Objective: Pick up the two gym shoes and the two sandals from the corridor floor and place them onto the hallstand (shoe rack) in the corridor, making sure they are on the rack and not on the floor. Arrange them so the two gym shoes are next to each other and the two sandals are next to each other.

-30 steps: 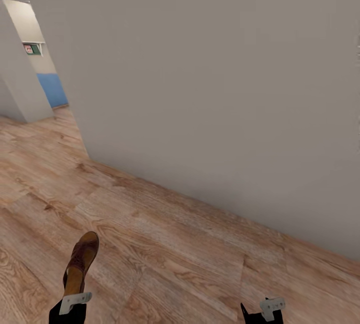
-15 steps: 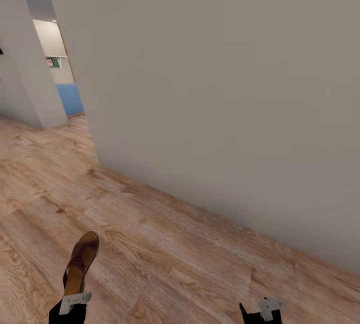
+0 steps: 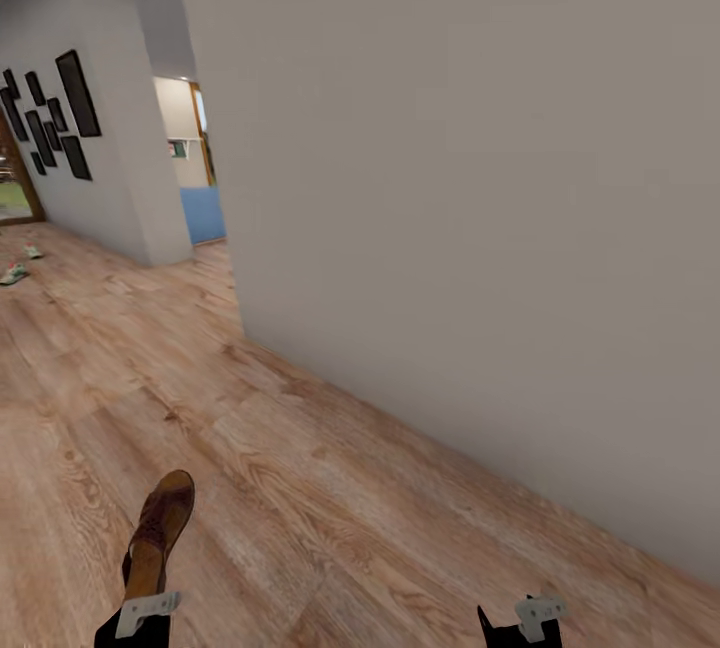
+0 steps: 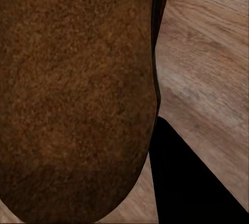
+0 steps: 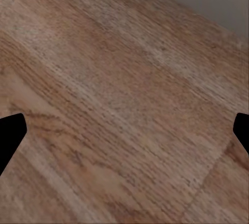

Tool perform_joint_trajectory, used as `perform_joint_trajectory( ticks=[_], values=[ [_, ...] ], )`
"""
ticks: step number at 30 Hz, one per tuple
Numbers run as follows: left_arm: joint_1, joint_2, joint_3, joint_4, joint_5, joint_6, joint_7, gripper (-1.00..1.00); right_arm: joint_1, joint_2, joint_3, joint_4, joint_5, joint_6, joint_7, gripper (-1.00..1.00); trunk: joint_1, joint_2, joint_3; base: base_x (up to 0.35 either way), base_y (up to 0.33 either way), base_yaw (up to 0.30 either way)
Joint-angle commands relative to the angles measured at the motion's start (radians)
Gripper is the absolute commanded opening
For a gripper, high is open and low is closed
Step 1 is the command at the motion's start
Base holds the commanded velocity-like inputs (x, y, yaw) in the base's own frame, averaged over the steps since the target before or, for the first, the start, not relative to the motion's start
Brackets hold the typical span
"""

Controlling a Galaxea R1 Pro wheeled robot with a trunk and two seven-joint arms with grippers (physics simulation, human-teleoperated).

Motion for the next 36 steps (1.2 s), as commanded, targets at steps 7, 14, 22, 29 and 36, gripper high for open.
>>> perform_joint_trajectory(
  ticks=[7,14,22,29,36],
  values=[
    [-0.001,0.001,0.001,0.005,0.055,-0.003,-0.004,-1.0,0.0,-0.001,0.005,0.0,0.001,-0.003,-0.002,1.0,-0.003,0.001,0.026,0.0,0.0,0.279],
    [-0.001,-0.001,-0.001,0.005,0.063,-0.004,-0.006,-1.0,0.0,-0.001,0.005,0.0,0.001,-0.003,-0.002,1.0,-0.006,0.003,0.053,0.0,0.0,0.279],
    [-0.001,-0.001,-0.001,0.005,0.064,-0.004,-0.006,-1.0,0.0,-0.001,0.005,-0.001,0.003,-0.003,-0.001,1.0,-0.01,0.005,0.08,0.0,0.0,0.275],
    [-0.001,-0.002,-0.001,0.005,0.064,-0.004,-0.006,-1.0,0.0,-0.001,0.005,-0.001,0.002,-0.003,-0.001,1.0,-0.034,0.047,0.097,0.0,0.0,0.265],
    [-0.001,-0.003,-0.001,0.005,0.064,-0.004,-0.006,-1.0,0.0,-0.001,0.006,-0.003,0.002,-0.003,-0.001,1.0,-0.06,0.096,0.113,0.0,0.0,0.236]
  ],
)
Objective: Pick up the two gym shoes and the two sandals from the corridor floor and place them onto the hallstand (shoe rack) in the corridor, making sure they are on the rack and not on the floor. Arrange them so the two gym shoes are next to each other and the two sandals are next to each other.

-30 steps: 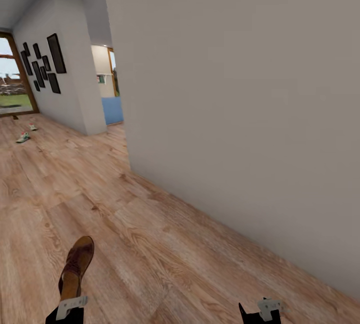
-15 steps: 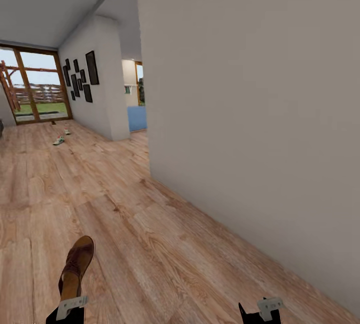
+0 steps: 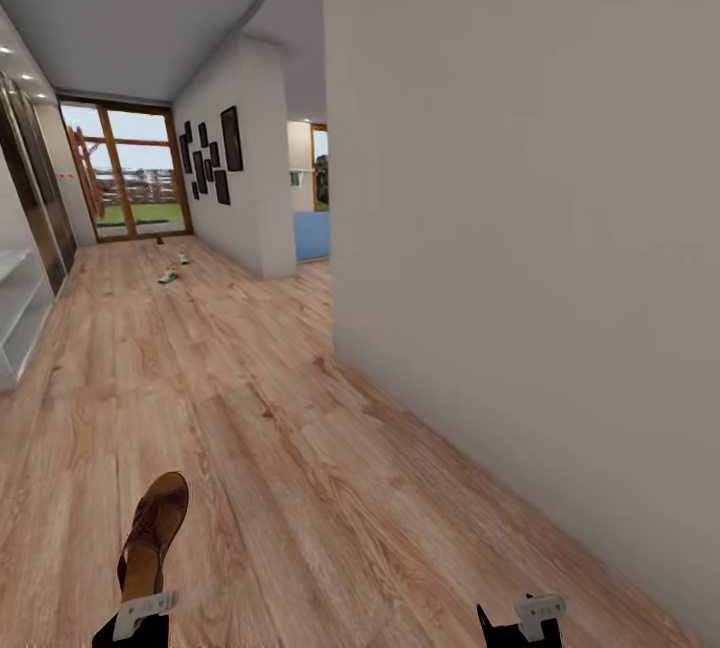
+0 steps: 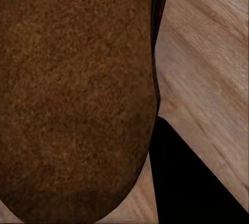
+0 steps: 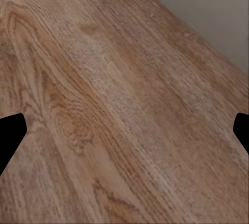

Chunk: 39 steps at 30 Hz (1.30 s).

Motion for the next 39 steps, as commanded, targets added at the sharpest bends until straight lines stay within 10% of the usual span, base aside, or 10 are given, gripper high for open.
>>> perform_joint_trajectory(
  ticks=[1,11,39],
  values=[
    [-0.001,0.0,0.0,0.001,0.006,-0.002,-0.004,-1.0,0.0,-0.001,0.005,0.0,0.001,-0.003,-0.002,1.0,-0.004,0.007,0.001,0.0,0.0,0.206],
    [-0.001,0.0,0.0,0.001,0.006,-0.002,-0.004,-1.0,0.0,-0.001,0.005,-0.001,0.001,-0.003,0.0,1.0,-0.043,0.077,0.02,0.0,0.0,0.187],
    [-0.001,0.0,0.0,0.001,0.012,-0.002,-0.006,-1.0,0.0,-0.001,0.005,-0.001,0.003,-0.003,0.0,1.0,-0.043,0.077,-0.015,0.063,0.0,0.178]
  ],
)
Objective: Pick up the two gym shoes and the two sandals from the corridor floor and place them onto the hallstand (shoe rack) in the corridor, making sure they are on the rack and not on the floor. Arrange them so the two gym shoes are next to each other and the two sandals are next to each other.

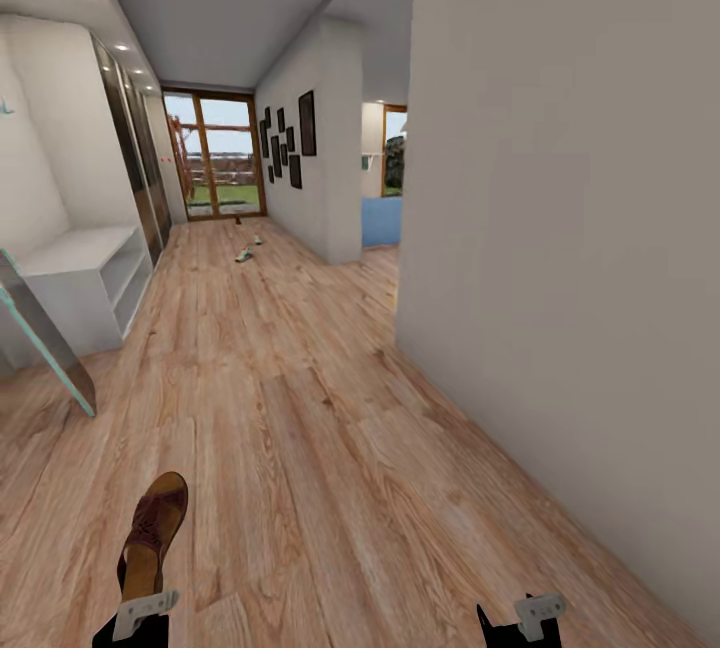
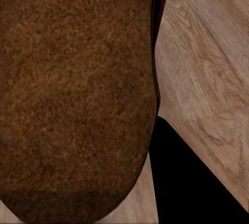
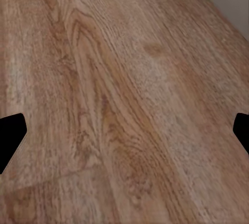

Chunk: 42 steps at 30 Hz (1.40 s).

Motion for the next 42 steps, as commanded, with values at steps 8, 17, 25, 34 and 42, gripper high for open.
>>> perform_joint_trajectory(
  ticks=[8,17,25,34,42],
  values=[
    [-0.001,0.001,0.0,0.001,0.007,-0.003,-0.004,-1.0,0.0,-0.001,0.005,0.0,0.001,-0.003,-0.002,1.0,0.0,0.0,-0.011,0.334,0.0,0.176],
    [-0.001,0.0,0.0,0.003,0.007,-0.002,-0.003,-1.0,0.0,0.0,0.005,0.0,0.002,-0.003,-0.002,1.0,0.0,0.0,-0.022,0.338,0.001,0.176],
    [-0.001,0.0,0.0,0.003,0.007,-0.002,-0.003,-1.0,0.0,0.0,0.005,0.0,0.003,-0.004,-0.002,1.0,0.0,0.0,-0.033,0.338,0.059,0.176],
    [-0.001,0.0,0.001,0.003,0.007,-0.002,-0.003,-1.0,0.0,0.0,0.005,0.0,0.002,-0.004,-0.002,1.0,0.0,0.0,-0.044,0.338,0.026,0.176],
    [-0.001,0.0,0.001,0.003,0.007,-0.003,-0.003,-1.0,0.0,0.001,0.005,0.0,0.003,-0.006,-0.002,1.0,0.0,0.0,-0.053,0.338,0.001,0.19]
  ],
)
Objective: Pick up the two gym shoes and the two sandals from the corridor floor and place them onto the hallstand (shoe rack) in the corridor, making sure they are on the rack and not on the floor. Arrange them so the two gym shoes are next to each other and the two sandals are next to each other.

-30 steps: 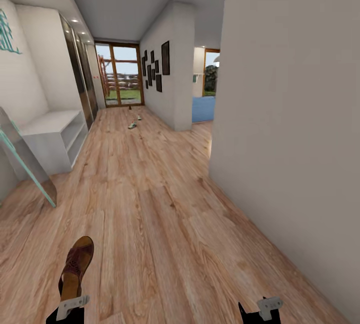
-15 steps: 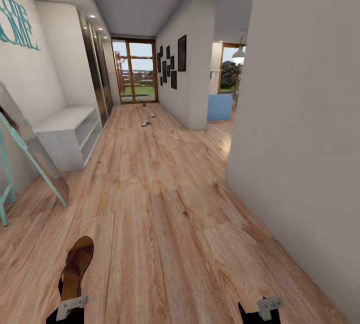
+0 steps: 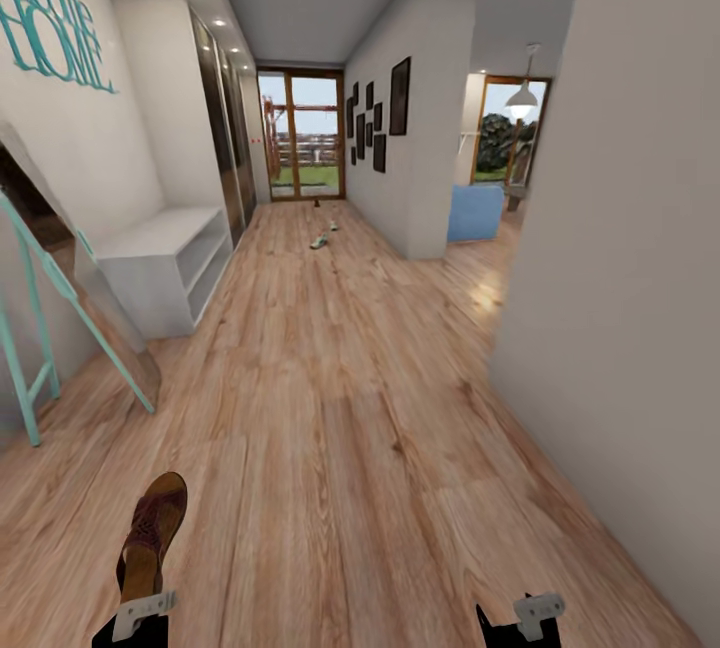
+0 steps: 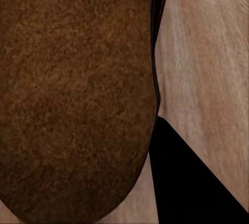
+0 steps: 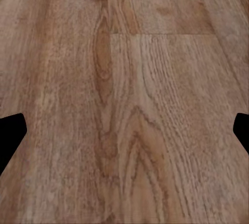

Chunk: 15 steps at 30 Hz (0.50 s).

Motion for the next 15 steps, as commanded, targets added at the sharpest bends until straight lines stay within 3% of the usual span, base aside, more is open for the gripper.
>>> perform_joint_trajectory(
  ticks=[1,7,15],
  values=[
    [-0.001,0.0,0.0,0.001,0.007,-0.002,-0.004,-1.0,0.0,-0.001,0.005,0.0,0.001,-0.003,-0.002,1.0,0.0,0.0,-0.002,0.338,0.0,0.233],
    [-0.001,0.001,0.0,0.001,0.007,-0.003,-0.004,-1.0,0.0,-0.002,0.004,-0.004,-0.001,-0.004,-0.003,1.0,0.0,0.0,-0.003,0.338,0.0,0.239],
    [-0.001,0.001,0.0,0.001,0.006,-0.003,-0.004,-1.0,0.0,-0.003,0.004,-0.003,0.002,-0.004,-0.002,1.0,0.0,0.0,-0.003,0.338,0.0,0.035]
  ],
)
